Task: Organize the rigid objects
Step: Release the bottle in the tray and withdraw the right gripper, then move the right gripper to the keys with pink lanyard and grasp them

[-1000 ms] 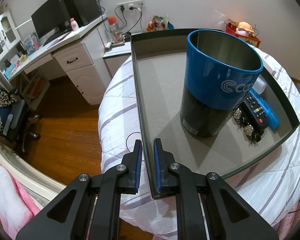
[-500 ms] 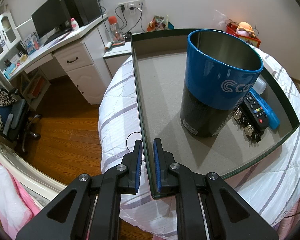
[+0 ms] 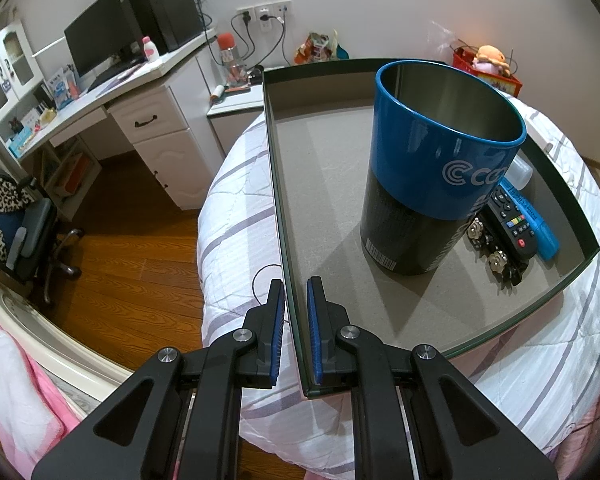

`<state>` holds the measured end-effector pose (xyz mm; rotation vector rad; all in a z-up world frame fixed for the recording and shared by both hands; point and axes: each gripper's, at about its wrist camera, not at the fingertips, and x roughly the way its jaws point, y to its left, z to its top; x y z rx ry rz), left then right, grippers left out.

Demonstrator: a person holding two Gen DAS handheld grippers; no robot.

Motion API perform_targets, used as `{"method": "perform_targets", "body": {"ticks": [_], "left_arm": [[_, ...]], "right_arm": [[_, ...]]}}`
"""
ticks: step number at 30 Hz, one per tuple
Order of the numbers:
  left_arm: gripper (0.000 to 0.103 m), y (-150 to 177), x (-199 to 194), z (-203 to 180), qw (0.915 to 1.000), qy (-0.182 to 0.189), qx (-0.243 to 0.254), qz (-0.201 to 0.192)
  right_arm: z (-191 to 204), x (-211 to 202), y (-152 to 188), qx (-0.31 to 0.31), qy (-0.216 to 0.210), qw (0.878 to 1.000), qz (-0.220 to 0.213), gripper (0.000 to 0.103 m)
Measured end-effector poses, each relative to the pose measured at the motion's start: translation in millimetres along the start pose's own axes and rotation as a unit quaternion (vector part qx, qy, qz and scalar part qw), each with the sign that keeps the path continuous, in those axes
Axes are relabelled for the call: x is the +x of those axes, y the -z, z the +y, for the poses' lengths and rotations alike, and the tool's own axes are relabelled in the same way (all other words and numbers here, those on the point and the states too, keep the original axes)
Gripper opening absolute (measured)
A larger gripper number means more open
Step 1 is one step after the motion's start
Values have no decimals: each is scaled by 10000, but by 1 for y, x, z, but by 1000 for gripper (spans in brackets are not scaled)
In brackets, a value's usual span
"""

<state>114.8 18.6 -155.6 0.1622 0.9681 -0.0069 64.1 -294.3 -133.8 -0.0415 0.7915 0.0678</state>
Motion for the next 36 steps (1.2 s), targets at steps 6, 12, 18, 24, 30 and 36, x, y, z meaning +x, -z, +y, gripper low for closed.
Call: {"method": "perform_targets", "body": {"ticks": [6, 12, 18, 24, 30, 36], "left_arm": [[9, 0, 0, 1, 10000, -1, 4, -1], [9, -2, 0, 0, 10000, -31, 40, 0], [9, -3, 0, -3, 9999, -90, 76, -5], [9, -3, 0, -3, 9999, -92, 78, -6], [9, -3, 1, -3, 9999, -102, 86, -2], [9, -4, 1, -3, 9999, -103, 81, -3]], "right_arm": [[7, 31, -8, -219, -253, 9993, 184, 103], [7, 54, -15, -273, -524, 9978, 295, 103], [7, 64, -20, -402, -938, 9940, 388, 103], [4, 66, -20, -392, -1176, 9912, 466, 102], [0, 65, -22, -303, -1171, 9915, 481, 60], [-1, 57, -17, -275, -1286, 9898, 540, 40]]}}
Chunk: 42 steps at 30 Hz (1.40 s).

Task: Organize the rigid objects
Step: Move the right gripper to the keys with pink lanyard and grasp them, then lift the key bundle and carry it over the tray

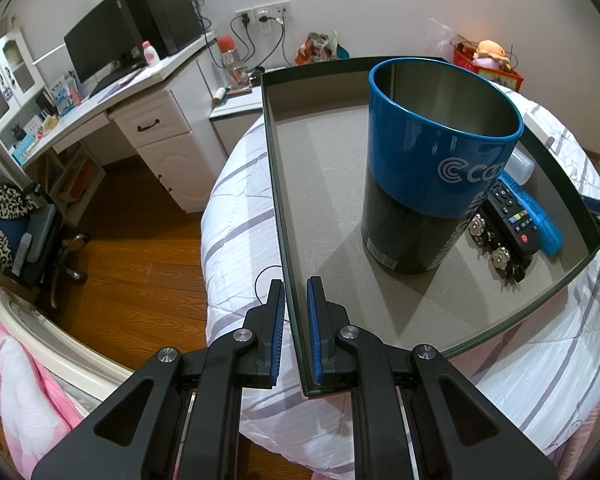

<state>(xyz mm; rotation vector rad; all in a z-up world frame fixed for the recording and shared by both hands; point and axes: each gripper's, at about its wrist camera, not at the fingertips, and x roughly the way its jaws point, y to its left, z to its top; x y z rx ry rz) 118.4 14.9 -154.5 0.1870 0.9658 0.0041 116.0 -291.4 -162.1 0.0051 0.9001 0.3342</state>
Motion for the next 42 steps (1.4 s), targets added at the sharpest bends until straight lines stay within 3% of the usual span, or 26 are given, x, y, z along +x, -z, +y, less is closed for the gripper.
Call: {"method": "perform_targets", "body": {"ticks": [4, 14, 15, 17, 18, 19, 22, 25, 30, 35, 36, 42], "left_arm": [[9, 0, 0, 0, 10000, 4, -1, -2], [9, 0, 0, 0, 10000, 2, -3, -4], [9, 0, 0, 1, 10000, 6, -6, -2], [9, 0, 0, 0, 10000, 15, -10, -6], [9, 1, 0, 0, 10000, 20, -12, -6], [9, 1, 0, 0, 10000, 25, -15, -8], [9, 1, 0, 1, 10000, 26, -18, -7], [9, 2, 0, 1, 10000, 18, -13, -7], [9, 2, 1, 2, 10000, 16, -10, -5], [9, 2, 1, 2, 10000, 16, -11, -6], [9, 2, 1, 2, 10000, 18, -12, -7], [9, 2, 0, 2, 10000, 19, -12, -10]], "right_arm": [[2, -12, 12, 35, 197, 9997, 109, 34], [-6, -42, 37, 216, 308, 9992, 118, 34], [-4, -42, 35, 165, 358, 9992, 47, 35], [-3, -39, 32, 131, 516, 9986, -7, 55], [-2, -38, 30, 117, 584, 9982, -23, 71], [-1, -36, 28, 79, 651, 9978, -80, 78], [1, -28, 22, 33, 576, 9983, -71, 78], [6, -13, 16, -203, 879, 9959, 112, 78], [9, 2, 10, -438, 951, 9942, 256, 78], [6, 5, 10, -366, 875, 9954, 129, 78], [5, 4, 10, -336, 854, 9957, 112, 75], [5, -5, 9, -263, 916, 9954, 55, 31]]}}
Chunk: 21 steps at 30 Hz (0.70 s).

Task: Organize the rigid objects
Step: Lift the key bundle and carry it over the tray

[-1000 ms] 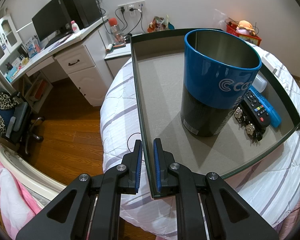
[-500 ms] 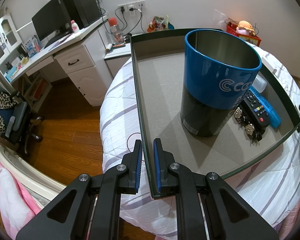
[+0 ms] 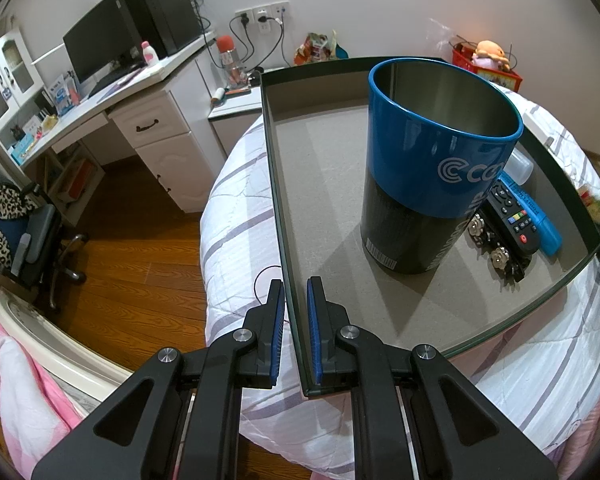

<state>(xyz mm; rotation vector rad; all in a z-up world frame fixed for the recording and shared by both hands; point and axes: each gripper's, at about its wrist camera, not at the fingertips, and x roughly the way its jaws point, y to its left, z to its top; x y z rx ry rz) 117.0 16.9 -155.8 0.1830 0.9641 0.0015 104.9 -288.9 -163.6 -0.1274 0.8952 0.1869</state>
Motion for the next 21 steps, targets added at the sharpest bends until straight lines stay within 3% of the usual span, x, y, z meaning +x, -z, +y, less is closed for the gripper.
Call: {"method": "perform_targets", "body": {"ticks": [7, 21], "left_arm": [[9, 0, 0, 0, 10000, -4, -1, 4], [10, -1, 0, 0, 10000, 27, -17, -14]], "right_arm": [[-1, -9, 3, 147, -101, 9998, -125, 31], [9, -38, -13, 37, 115, 9993, -365, 30]]}}
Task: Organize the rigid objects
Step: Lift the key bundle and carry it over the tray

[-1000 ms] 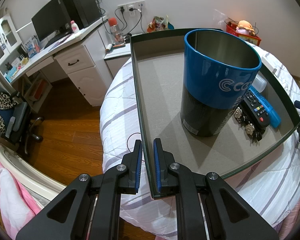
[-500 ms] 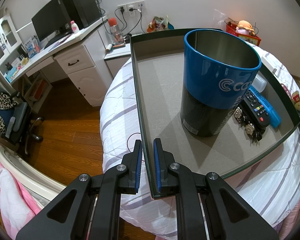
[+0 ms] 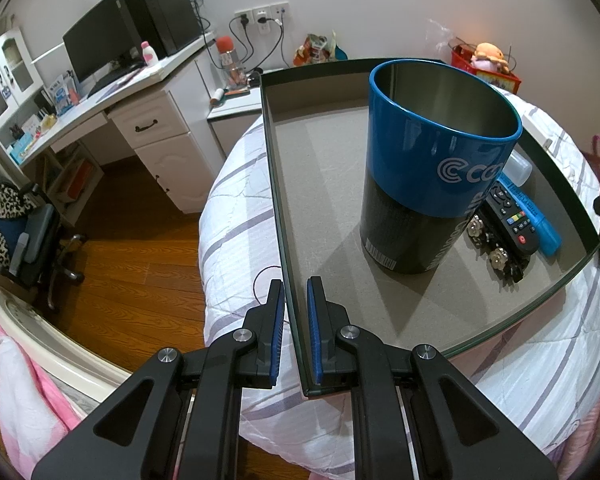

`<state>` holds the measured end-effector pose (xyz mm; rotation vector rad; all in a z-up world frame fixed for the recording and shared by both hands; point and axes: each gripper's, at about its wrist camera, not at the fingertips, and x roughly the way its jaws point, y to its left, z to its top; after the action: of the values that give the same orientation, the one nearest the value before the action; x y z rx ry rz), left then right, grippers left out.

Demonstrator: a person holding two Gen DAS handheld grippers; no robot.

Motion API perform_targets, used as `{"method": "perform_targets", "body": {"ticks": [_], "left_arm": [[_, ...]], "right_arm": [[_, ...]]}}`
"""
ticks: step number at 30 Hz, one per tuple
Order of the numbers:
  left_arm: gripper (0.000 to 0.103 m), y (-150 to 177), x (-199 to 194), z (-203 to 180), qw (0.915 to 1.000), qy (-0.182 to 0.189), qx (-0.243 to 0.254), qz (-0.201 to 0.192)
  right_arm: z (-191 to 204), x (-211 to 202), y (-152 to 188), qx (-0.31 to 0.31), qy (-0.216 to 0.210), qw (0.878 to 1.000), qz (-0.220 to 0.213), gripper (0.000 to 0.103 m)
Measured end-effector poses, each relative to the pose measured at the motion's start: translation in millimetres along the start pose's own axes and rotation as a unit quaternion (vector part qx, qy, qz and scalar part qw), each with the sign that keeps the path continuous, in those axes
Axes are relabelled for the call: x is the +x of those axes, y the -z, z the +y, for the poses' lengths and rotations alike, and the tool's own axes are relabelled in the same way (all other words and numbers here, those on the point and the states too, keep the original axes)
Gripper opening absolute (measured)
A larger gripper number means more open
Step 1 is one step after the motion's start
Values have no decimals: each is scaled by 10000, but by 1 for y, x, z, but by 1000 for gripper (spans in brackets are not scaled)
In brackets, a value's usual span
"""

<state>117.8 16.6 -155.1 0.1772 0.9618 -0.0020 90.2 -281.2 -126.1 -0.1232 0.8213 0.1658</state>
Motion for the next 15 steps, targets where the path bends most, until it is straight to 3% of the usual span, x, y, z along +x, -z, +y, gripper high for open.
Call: {"method": "perform_targets", "body": {"ticks": [15], "left_arm": [[10, -1, 0, -1, 10000, 63, -13, -21]], "right_arm": [[17, -31, -27, -245, 42, 9989, -385, 30]]}}
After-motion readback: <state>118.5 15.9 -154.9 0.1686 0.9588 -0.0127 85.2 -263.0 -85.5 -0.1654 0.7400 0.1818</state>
